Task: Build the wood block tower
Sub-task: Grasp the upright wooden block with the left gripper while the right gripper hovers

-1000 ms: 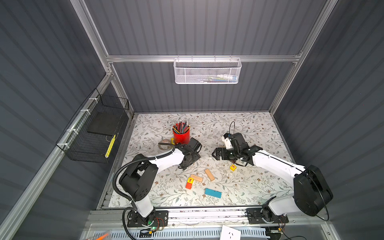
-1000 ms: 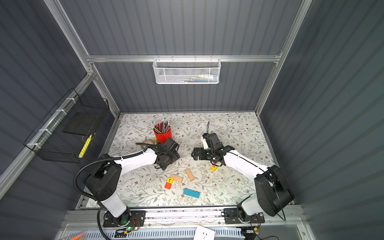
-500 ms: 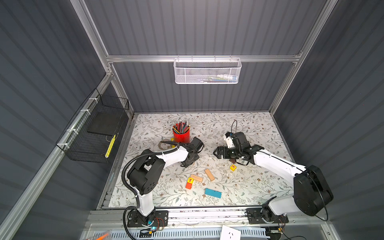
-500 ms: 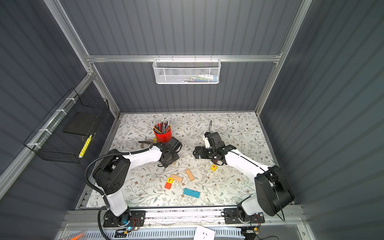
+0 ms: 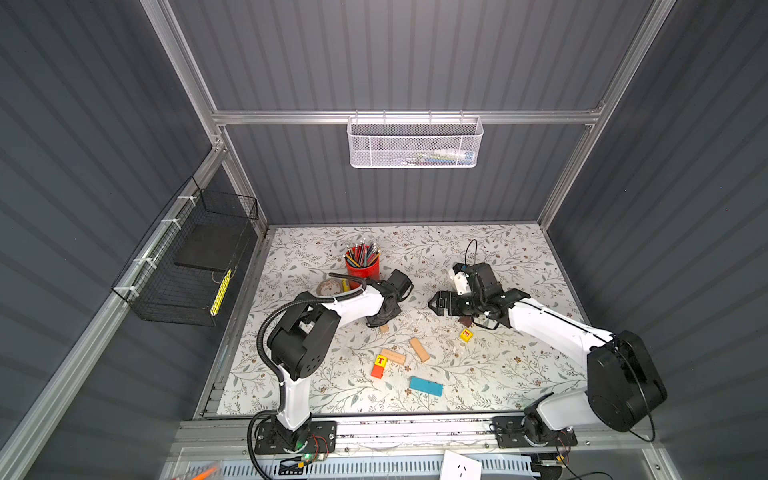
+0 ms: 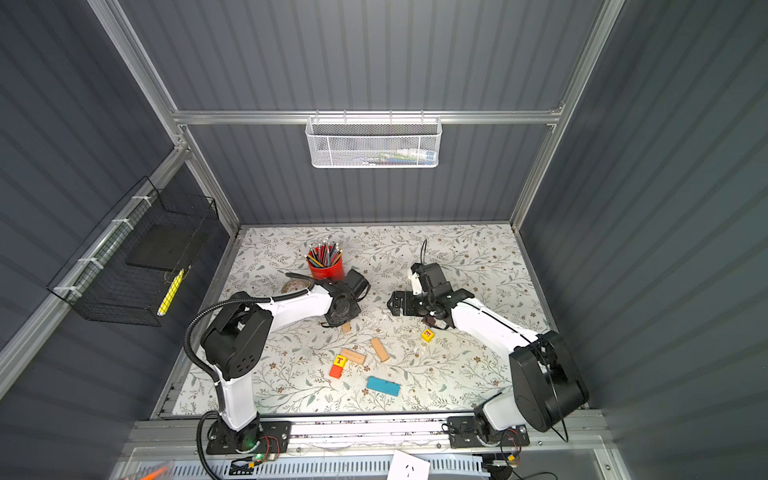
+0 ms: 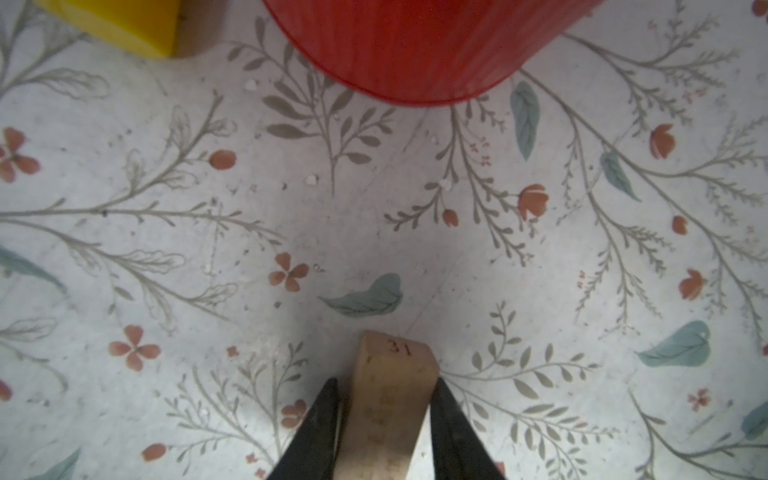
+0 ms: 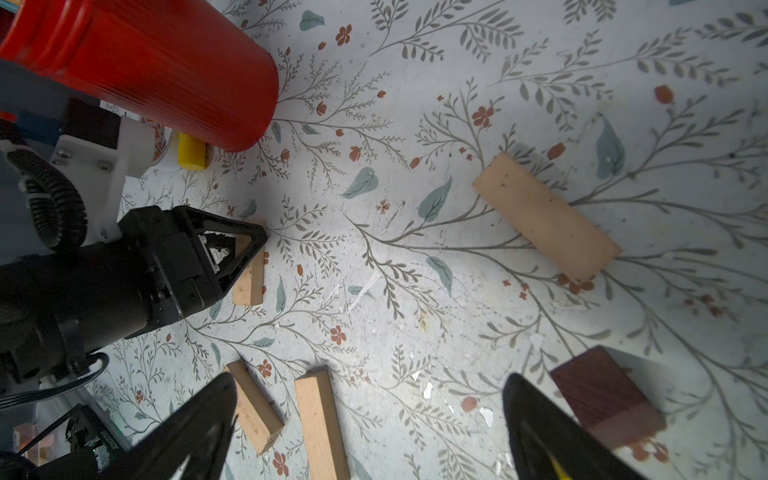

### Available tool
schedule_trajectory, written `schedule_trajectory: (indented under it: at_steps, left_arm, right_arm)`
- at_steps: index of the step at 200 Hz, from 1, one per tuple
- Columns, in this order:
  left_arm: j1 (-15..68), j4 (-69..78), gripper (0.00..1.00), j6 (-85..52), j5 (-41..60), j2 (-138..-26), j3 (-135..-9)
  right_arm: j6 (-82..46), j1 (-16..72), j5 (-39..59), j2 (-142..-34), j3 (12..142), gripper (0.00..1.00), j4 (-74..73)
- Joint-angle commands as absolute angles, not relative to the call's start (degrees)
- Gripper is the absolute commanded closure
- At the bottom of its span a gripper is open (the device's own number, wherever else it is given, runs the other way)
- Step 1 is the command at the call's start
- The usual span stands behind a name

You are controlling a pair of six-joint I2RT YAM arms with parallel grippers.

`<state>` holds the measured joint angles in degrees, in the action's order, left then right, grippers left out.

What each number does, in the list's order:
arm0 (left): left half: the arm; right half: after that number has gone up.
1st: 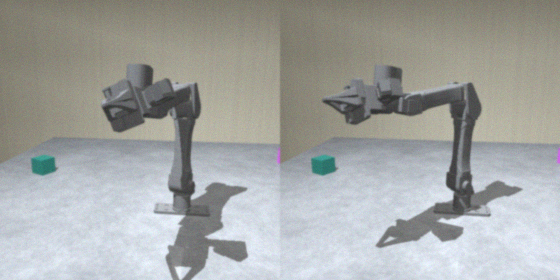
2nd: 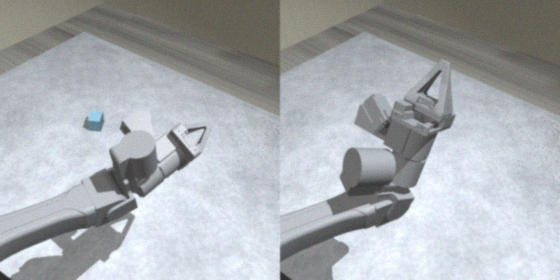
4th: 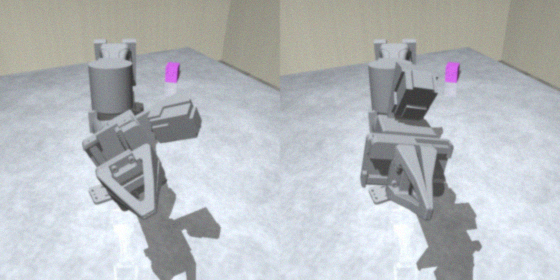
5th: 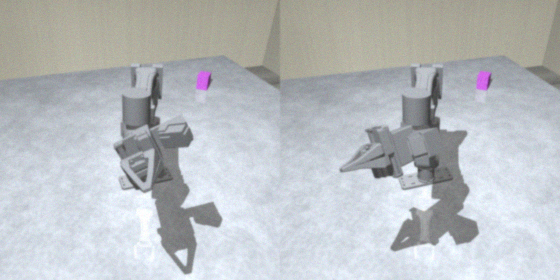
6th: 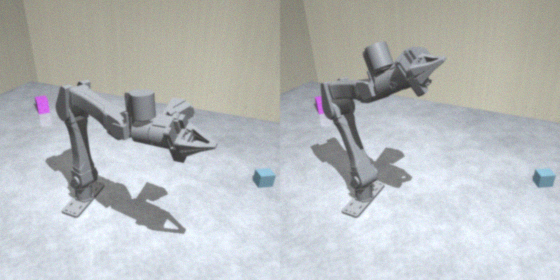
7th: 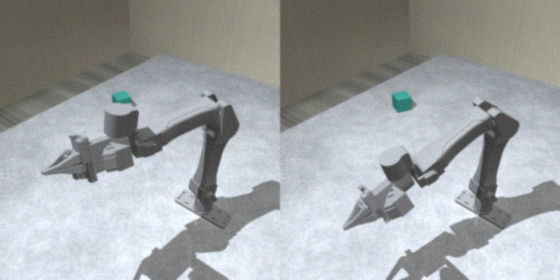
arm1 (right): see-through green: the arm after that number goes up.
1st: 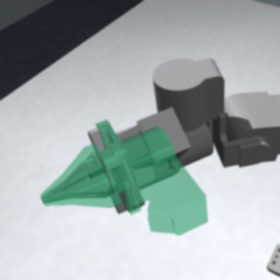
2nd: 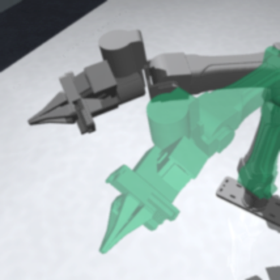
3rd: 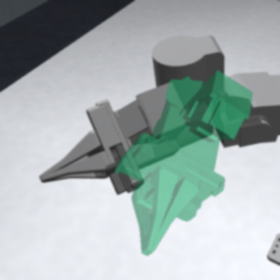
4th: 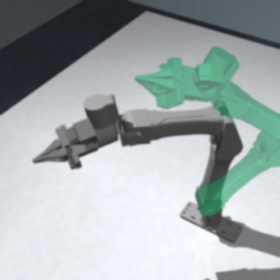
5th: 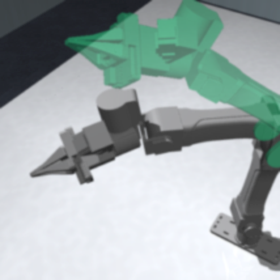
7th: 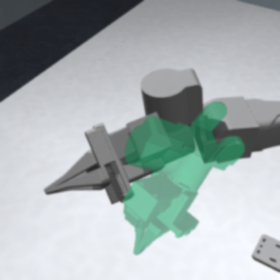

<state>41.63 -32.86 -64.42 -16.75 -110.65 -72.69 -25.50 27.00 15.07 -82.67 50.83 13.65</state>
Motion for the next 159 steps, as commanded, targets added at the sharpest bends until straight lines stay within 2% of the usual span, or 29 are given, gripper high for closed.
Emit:
schedule_trajectory:
  at_steps: [1, 61, 111, 159]
  left_arm:
    - [42.3, -36.2, 0.70, -58.0, -15.5, -113.0, -73.2]
    - [42.8, -32.6, 0.78, -45.5, -10.0, -113.4, -73.9]
    - [42.8, -31.3, 0.78, -36.5, -7.4, -116.5, -79.3]
    - [42.7, -34.6, 0.76, -32.6, -10.6, -120.7, -85.2]
  right_arm:
    - [-25.7, 26.5, 15.8, -82.7, 50.4, 0.01, 13.9]
    - [-26.9, 26.0, 17.0, -82.9, 50.3, 0.01, 13.7]
    - [-28.4, 24.6, 16.8, -82.9, 49.8, 0.01, 14.1]
    - [-28.7, 23.9, 16.3, -82.6, 49.5, 0.01, 14.8]
